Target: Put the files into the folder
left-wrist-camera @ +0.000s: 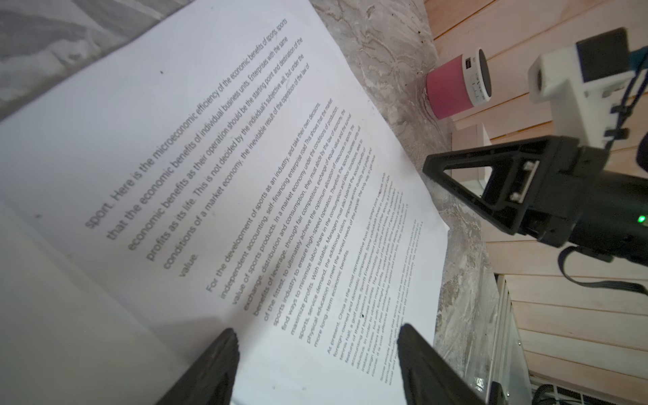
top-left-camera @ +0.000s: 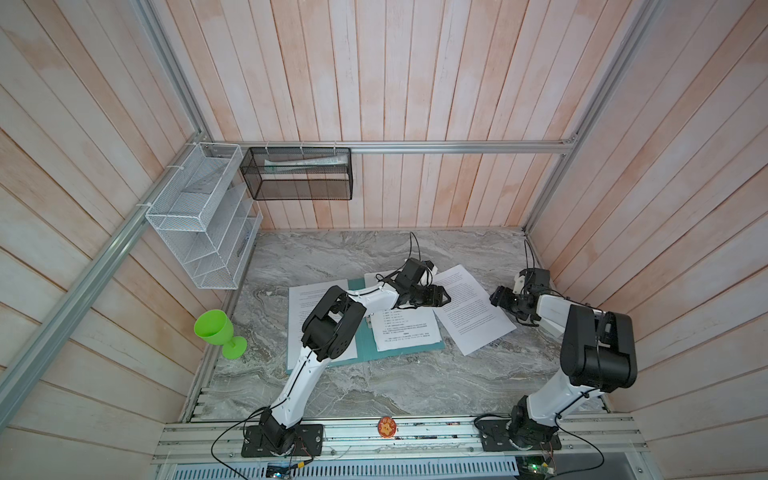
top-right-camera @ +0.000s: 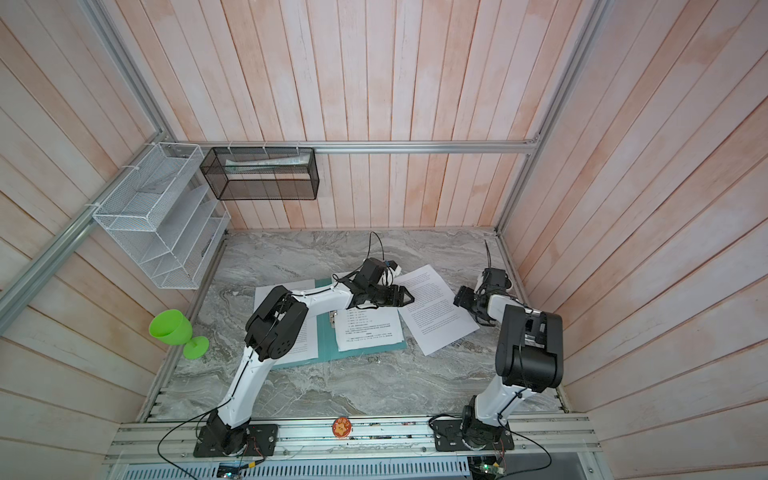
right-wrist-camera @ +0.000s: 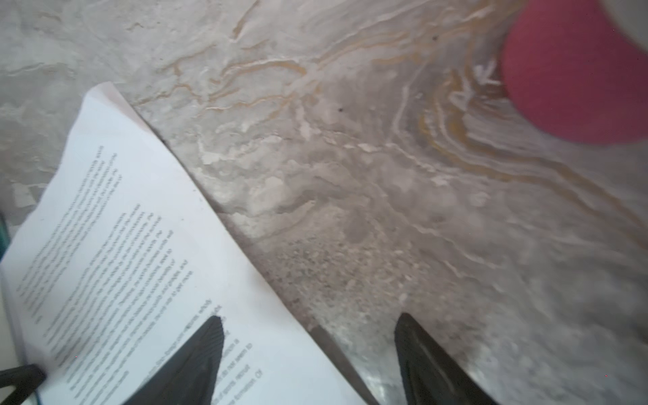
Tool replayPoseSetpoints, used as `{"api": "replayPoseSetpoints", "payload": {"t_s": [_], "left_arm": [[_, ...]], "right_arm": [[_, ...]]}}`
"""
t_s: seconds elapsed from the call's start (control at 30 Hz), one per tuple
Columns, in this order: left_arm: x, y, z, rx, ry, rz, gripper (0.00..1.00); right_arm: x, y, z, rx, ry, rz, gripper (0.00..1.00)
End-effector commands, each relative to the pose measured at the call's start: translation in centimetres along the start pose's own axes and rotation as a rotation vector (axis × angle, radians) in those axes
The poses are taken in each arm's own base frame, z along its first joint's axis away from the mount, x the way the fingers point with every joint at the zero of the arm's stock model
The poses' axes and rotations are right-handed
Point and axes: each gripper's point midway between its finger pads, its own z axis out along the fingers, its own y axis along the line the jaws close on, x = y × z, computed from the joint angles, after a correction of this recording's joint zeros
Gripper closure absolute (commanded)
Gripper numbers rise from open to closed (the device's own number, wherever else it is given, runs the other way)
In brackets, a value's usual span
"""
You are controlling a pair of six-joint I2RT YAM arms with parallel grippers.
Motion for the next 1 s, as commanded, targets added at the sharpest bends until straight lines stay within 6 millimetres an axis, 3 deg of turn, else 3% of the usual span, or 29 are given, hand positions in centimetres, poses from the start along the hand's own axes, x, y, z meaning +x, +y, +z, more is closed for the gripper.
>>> {"api": "replayPoseSetpoints", "payload": {"t_s": [0.0, 0.37, 0.63, 0.77, 0.97], "left_arm": [[0.4, 0.5, 0.8, 0.008, 0.025, 0.008, 0.26], [1.4, 3.2, 1.4, 0.005, 0.064, -0.023, 0.27], [2.0, 4.5, 1.4, 0.01, 0.074, -0.042, 0.28], [1.9, 4.8, 1.3, 0.018, 0.07, -0.051, 0.28], [1.8, 5.0, 1.0, 0.028, 0.06, -0.059, 0.29]], "right_arm": [[6.3, 0.6, 1.5, -0.103, 0.237, 0.061, 0.25], [8.0, 3.7, 0.9, -0.29, 0.313, 0.081, 0.32], [8.4, 6.1, -1.0, -0.405, 0.322, 0.087, 0.33], [9.1, 8.7, -1.9, -0.54, 0.357, 0.083, 0.34], [8.0, 10.6, -4.5, -0.619, 0.313, 0.074, 0.32]]}}
